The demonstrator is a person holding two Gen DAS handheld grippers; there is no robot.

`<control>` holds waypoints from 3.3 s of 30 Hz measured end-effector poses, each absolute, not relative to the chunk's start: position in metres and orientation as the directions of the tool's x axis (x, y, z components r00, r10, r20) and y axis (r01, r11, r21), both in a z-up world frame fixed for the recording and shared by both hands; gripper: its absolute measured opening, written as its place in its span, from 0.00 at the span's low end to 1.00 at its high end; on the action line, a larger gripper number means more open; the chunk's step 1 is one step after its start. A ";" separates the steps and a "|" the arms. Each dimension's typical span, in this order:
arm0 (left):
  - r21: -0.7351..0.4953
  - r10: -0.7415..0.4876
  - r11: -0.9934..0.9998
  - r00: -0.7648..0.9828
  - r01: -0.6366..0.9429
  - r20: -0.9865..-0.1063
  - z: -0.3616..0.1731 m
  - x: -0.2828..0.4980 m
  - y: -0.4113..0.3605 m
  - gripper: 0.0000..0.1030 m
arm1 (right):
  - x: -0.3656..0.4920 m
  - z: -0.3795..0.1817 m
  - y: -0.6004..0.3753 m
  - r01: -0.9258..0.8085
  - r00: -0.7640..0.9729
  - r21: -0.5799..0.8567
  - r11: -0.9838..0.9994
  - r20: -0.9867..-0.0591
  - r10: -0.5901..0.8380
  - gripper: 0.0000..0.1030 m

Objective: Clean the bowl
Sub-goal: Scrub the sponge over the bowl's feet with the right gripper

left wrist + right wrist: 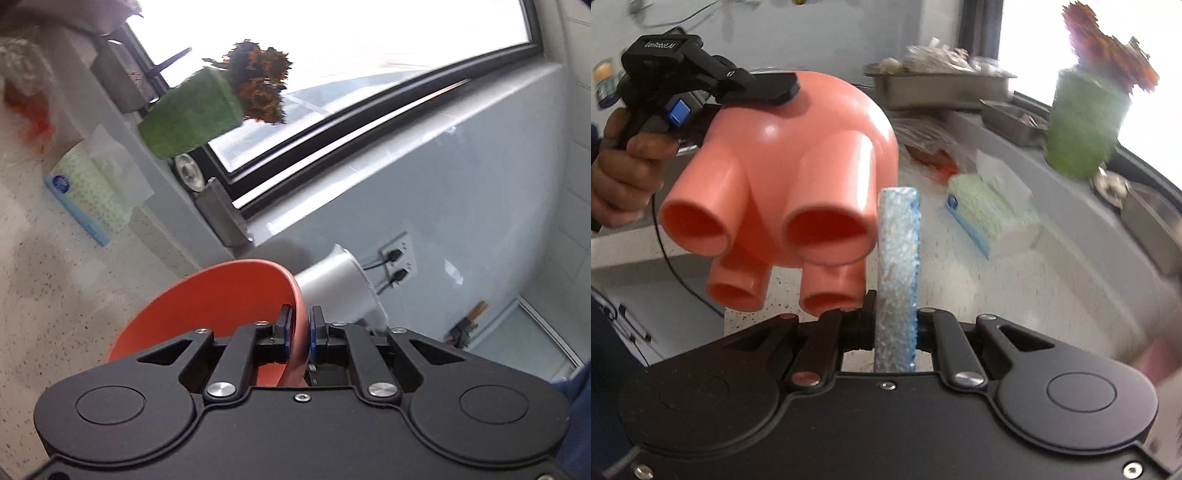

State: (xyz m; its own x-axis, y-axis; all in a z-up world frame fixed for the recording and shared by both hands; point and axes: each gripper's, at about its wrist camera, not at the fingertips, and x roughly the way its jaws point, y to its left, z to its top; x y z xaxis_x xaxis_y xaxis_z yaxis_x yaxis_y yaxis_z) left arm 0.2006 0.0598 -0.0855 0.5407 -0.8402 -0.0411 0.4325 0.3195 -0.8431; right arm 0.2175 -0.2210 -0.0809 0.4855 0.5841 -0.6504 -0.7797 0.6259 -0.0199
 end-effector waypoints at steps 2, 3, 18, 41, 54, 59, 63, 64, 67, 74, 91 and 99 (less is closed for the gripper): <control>-0.856 -0.831 0.318 0.554 0.408 -0.045 -0.091 0.201 0.058 0.09 | 0.215 -0.089 -0.224 -0.748 0.497 0.014 0.663 -0.649 0.575 0.11; -0.862 -0.828 0.313 0.558 0.398 -0.042 -0.093 0.201 0.058 0.09 | 0.214 -0.093 -0.226 -0.732 0.503 0.031 0.681 -0.649 0.570 0.11; -0.915 -0.728 0.347 0.675 0.207 -0.123 -0.119 0.204 0.058 0.09 | 0.184 -0.119 -0.219 -0.578 0.565 0.115 0.808 -0.658 0.498 0.12; -0.907 -0.650 0.398 0.740 0.138 -0.172 -0.139 0.204 0.074 0.10 | 0.149 -0.121 -0.190 -0.625 0.555 -0.004 0.781 -0.705 0.441 0.12; -0.818 -0.547 0.575 0.746 0.005 -0.380 -0.108 0.229 0.056 0.10 | 0.164 -0.106 -0.169 -0.546 0.603 0.008 0.838 -0.691 0.399 0.11; -0.782 -0.523 0.623 0.740 -0.006 -0.422 -0.104 0.240 0.051 0.11 | 0.155 -0.100 -0.164 -0.577 0.577 0.003 0.817 -0.707 0.409 0.11; -0.750 -0.508 0.662 0.734 -0.003 -0.451 -0.100 0.246 0.049 0.11 | 0.150 -0.090 -0.158 -0.593 0.555 0.018 0.805 -0.715 0.424 0.11; -0.746 -0.503 0.666 0.733 -0.010 -0.458 -0.099 0.247 0.049 0.12 | 0.152 -0.088 -0.157 -0.586 0.547 0.035 0.810 -0.720 0.427 0.11; -0.749 -0.489 0.661 0.736 -0.038 -0.469 -0.100 0.251 0.048 0.12 | 0.155 -0.083 -0.155 -0.579 0.535 0.061 0.813 -0.724 0.436 0.11; -0.768 -0.471 0.633 0.741 -0.094 -0.479 -0.103 0.257 0.046 0.12 | 0.151 -0.080 -0.141 -0.607 0.497 0.121 0.785 -0.713 0.494 0.11; -0.707 -0.546 0.707 0.629 -0.009 -0.554 -0.073 0.279 0.049 0.51 | 0.179 -0.074 -0.167 -0.497 0.587 0.134 0.857 -0.676 0.446 0.11; -0.696 -0.515 0.716 0.630 -0.057 -0.581 -0.061 0.281 0.072 0.54 | 0.187 -0.072 -0.166 -0.485 0.604 0.142 0.863 -0.659 0.448 0.11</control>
